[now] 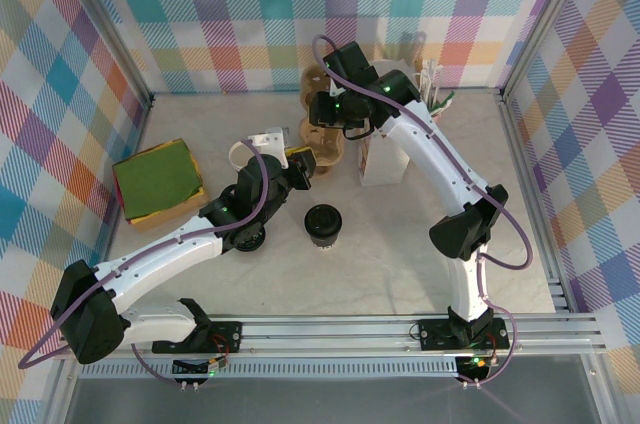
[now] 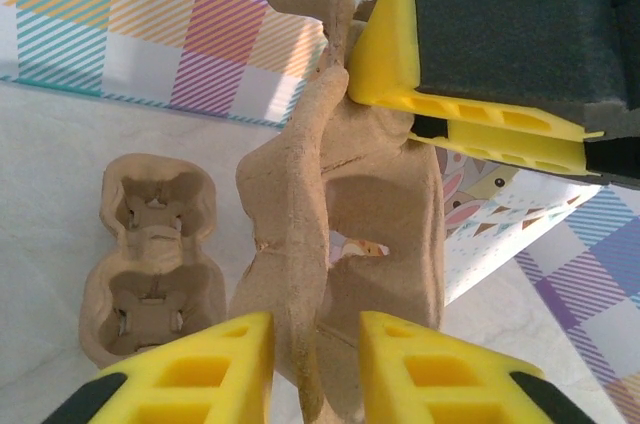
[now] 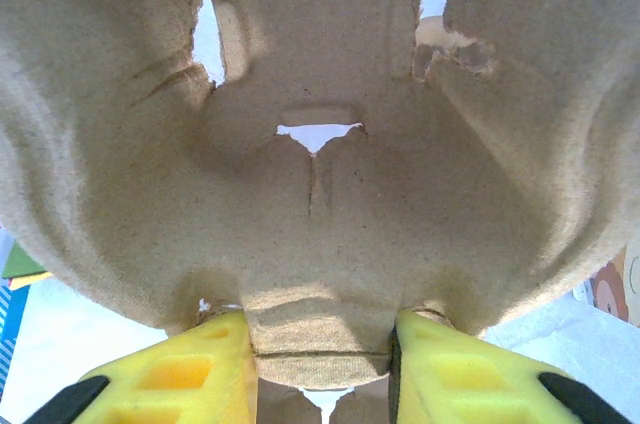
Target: Pack the takeout coffee
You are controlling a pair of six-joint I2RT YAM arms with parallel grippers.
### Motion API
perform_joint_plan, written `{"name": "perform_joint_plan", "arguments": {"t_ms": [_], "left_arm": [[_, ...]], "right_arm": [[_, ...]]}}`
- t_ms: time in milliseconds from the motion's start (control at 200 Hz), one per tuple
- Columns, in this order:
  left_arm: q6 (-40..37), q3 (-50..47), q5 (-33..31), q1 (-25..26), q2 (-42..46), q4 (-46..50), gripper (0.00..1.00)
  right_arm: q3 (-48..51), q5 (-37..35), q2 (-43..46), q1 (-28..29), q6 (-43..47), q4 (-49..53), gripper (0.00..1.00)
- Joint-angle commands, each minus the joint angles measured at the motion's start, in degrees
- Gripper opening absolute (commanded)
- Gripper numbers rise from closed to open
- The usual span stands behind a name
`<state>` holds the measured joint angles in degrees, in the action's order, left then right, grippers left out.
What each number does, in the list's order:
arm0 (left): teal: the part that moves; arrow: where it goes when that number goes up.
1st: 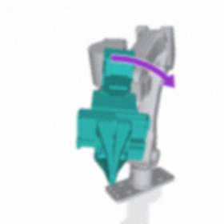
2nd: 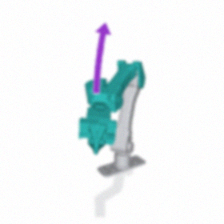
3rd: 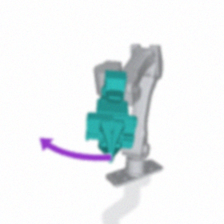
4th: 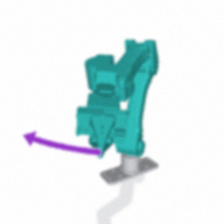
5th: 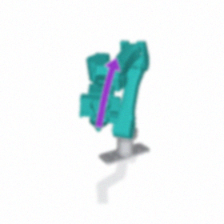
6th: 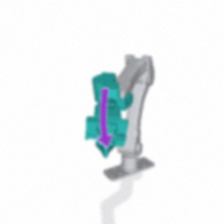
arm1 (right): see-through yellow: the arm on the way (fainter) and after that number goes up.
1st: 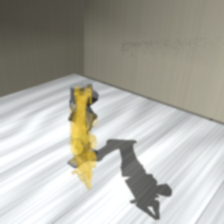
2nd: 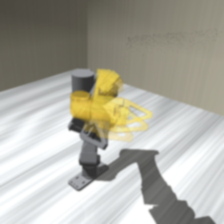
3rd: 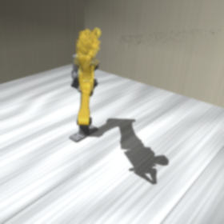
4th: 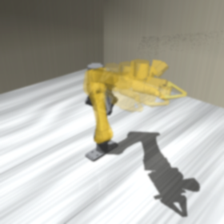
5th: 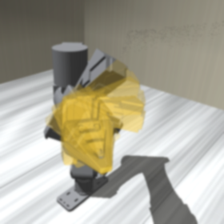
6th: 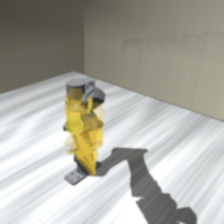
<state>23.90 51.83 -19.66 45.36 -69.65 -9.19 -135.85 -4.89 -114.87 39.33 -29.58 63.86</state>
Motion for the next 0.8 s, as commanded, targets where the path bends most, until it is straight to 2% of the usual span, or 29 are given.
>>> {"name": "perform_joint_plan", "arguments": {"t_ms": [0,95,165,225,280,315,375,640,795], "left_arm": [[-0.79,0.91,-1.17,0.96,0.47,-1.10,0.34],[-0.79,0.97,-1.55,0.96,0.85,-0.67,0.51],[-0.79,0.98,-2.00,0.95,1.59,0.03,0.59],[-0.94,0.93,-2.45,0.98,2.74,0.76,0.61],[-0.89,1.16,-3.13,1.00,4.05,1.92,0.77],[-0.88,1.41,-3.64,0.96,5.05,2.79,0.82],[-0.88,1.81,-4.55,0.87,7.05,4.24,1.00],[-1.92,4.24,-6.55,-0.32,14.51,11.02,1.00],[-2.16,4.11,-7.77,-0.92,16.03,12.74,1.00]], "right_arm": [[0.72,0.67,0.96,-0.13,-0.34,-1.19,0.34],[0.76,0.25,1.22,-0.12,-0.18,-1.20,0.34],[0.76,-0.27,1.36,-0.14,0.14,-1.10,0.34],[0.68,-0.47,1.57,-0.20,0.23,-1.16,0.34],[0.44,-0.48,1.81,-0.23,0.50,-1.04,0.35],[0.18,-0.56,1.99,-0.22,0.66,-0.95,0.35],[-0.47,-0.69,2.32,-0.27,1.10,-0.63,0.35],[-3.94,-1.66,4.57,-1.51,3.23,1.30,0.35],[-4.07,-3.11,6.96,-2.79,4.91,1.77,0.35]]}}
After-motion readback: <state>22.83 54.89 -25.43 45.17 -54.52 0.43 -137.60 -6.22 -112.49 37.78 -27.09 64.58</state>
